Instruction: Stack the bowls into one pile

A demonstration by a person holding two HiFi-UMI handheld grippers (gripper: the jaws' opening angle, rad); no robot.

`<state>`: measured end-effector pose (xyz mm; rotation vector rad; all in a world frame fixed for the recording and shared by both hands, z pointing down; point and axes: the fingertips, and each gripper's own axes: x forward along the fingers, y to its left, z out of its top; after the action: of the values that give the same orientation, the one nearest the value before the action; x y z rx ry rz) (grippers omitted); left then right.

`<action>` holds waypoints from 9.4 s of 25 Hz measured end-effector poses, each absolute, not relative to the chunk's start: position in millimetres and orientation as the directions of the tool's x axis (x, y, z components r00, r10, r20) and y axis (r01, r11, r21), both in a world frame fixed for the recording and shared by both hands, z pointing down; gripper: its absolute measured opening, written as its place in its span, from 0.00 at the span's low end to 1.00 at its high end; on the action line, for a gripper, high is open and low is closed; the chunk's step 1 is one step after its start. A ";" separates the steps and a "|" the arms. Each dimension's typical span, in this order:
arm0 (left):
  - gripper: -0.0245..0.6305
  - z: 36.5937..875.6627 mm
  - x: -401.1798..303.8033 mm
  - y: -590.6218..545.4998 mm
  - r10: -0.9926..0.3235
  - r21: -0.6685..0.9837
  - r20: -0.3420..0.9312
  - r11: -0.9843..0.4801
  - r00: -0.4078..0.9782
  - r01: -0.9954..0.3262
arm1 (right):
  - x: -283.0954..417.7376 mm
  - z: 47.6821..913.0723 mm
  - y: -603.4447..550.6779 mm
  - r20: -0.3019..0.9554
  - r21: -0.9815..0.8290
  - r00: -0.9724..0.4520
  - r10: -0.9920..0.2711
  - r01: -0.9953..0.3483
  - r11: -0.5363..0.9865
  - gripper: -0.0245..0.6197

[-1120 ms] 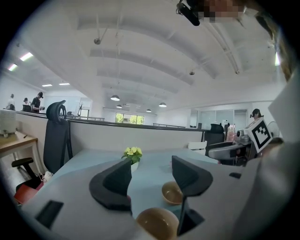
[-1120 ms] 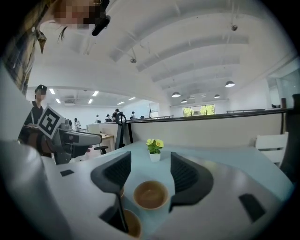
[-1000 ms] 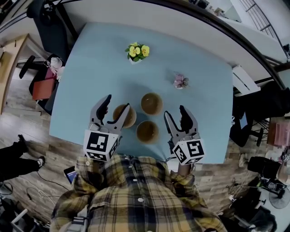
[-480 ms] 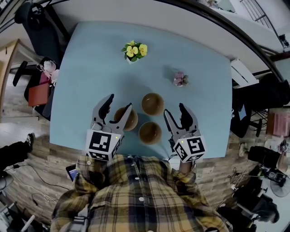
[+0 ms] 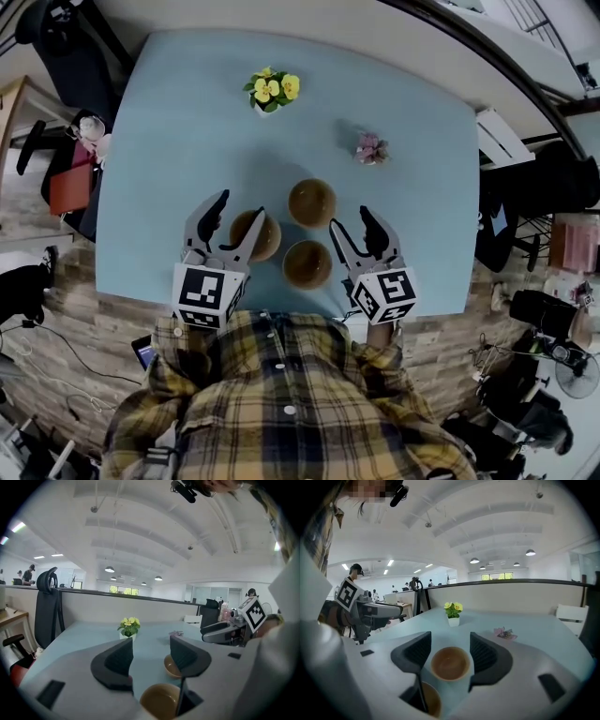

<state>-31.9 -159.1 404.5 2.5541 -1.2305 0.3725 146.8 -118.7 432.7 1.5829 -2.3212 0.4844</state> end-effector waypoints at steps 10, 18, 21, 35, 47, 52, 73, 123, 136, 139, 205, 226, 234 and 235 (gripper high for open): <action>0.39 438.0 -29.3 -152.3 -0.691 0.134 0.417 -0.596 0.590 -0.792 | 152.0 491.0 -117.9 0.523 -0.139 -0.332 -0.785 -0.942 0.306 0.42; 0.39 464.7 -25.6 -145.5 -0.666 0.143 0.464 -0.594 0.584 -0.791 | 157.9 529.9 -130.9 0.585 -0.165 -0.316 -0.747 -0.948 0.272 0.42; 0.39 471.1 -23.7 -144.0 -0.659 0.141 0.477 -0.596 0.582 -0.791 | 160.7 539.0 -136.5 0.600 -0.193 -0.321 -0.733 -0.947 0.256 0.42; 0.38 483.1 -26.6 -153.8 -0.659 0.153 0.496 -0.575 0.565 -0.804 | 166.5 581.3 -156.6 0.638 -0.443 -0.401 -0.657 -0.889 0.112 0.41; 0.38 484.9 -28.1 -157.2 -0.657 0.155 0.503 -0.571 0.562 -0.806 | 169.8 592.1 -157.3 0.634 -0.560 -0.433 -0.641 -0.828 0.005 0.10; 0.38 483.8 -29.4 -158.0 -0.658 0.155 0.500 -0.572 0.563 -0.806 | 170.2 589.8 -156.8 0.635 -0.565 -0.430 -0.641 -0.825 -0.006 0.07; 0.38 448.1 -37.4 -140.7 -0.710 0.105 0.415 -0.583 0.569 -0.805 | 156.6 521.0 -130.4 0.564 -0.465 -0.435 -0.702 -0.870 0.166 0.06; 0.38 467.5 -42.9 -88.6 -0.638 0.129 0.462 -0.639 0.616 -0.759 | 134.3 550.4 -23.6 0.658 -0.182 -0.264 -0.705 -0.964 0.191 0.16; 0.38 475.0 -57.7 -90.9 -0.613 0.138 0.473 -0.658 0.633 -0.741 | 134.0 536.7 -23.2 0.632 -0.188 -0.199 -0.749 -0.977 0.102 0.25; 0.37 480.8 -58.0 -92.2 -0.596 0.138 0.484 -0.672 0.641 -0.728 | 135.7 529.8 -21.9 0.611 -0.214 -0.184 -0.770 -0.975 0.063 0.25; 0.05 485.0 -30.1 -94.4 -0.623 0.258 0.532 -0.527 0.574 -0.810 | 172.9 488.2 12.6 0.412 -0.489 -0.314 -0.855 -0.868 0.084 0.25; 0.05 530.4 50.6 -52.8 -0.351 0.289 0.633 -0.720 0.690 -0.631 | 217.6 506.0 56.1 0.448 -0.548 -0.161 -0.880 -0.827 -0.127 0.25; 0.07 545.9 59.7 -47.3 -0.319 0.280 0.651 -0.743 0.689 -0.608 | 217.9 514.3 64.2 0.473 -0.549 -0.139 -0.870 -0.819 -0.167 0.25; 0.07 547.9 60.4 -47.0 -0.315 0.276 0.653 -0.747 0.688 -0.604 | 218.9 515.3 65.6 0.476 -0.549 -0.135 -0.869 -0.818 -0.174 0.25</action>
<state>60.4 -47.0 547.9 2.4212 -0.7083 0.8133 218.9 65.6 515.3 2.1079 -2.0595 1.2650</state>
